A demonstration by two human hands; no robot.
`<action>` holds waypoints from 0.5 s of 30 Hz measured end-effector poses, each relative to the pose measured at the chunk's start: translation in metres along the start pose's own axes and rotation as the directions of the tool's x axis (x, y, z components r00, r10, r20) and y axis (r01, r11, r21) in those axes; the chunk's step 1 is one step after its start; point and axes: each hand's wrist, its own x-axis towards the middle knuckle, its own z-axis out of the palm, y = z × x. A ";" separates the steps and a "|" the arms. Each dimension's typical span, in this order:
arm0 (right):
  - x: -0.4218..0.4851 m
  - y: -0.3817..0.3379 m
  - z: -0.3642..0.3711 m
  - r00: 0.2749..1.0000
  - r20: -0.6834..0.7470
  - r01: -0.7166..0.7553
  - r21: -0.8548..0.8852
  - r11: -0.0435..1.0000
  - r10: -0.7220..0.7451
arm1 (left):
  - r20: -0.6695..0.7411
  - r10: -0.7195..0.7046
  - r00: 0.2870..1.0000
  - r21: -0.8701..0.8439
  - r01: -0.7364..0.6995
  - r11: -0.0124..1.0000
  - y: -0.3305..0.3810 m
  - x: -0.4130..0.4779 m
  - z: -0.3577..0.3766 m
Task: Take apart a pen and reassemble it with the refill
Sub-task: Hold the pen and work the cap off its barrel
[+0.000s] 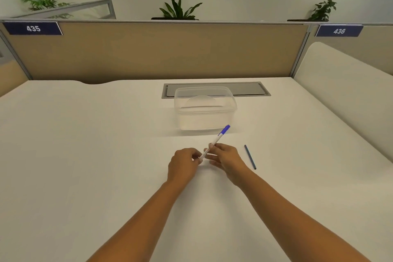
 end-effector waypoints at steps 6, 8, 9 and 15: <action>-0.003 -0.011 0.007 0.981 -0.068 0.164 -0.215 0.963 -0.183 | 0.041 -0.045 0.998 -0.249 0.054 0.967 0.003 0.001 -0.002; -0.004 -0.013 0.004 0.968 -0.042 0.219 -0.342 0.914 -0.248 | 0.028 -0.087 0.996 -0.390 0.091 0.917 0.003 0.001 -0.010; -0.005 -0.015 0.004 0.964 -0.017 0.239 -0.396 0.887 -0.267 | 0.016 -0.126 0.992 -0.482 0.119 0.868 0.004 0.003 -0.014; -0.007 -0.016 0.004 0.925 0.182 0.361 -0.697 0.619 -0.334 | 0.092 -0.253 0.963 -0.844 0.210 0.493 0.010 0.012 -0.037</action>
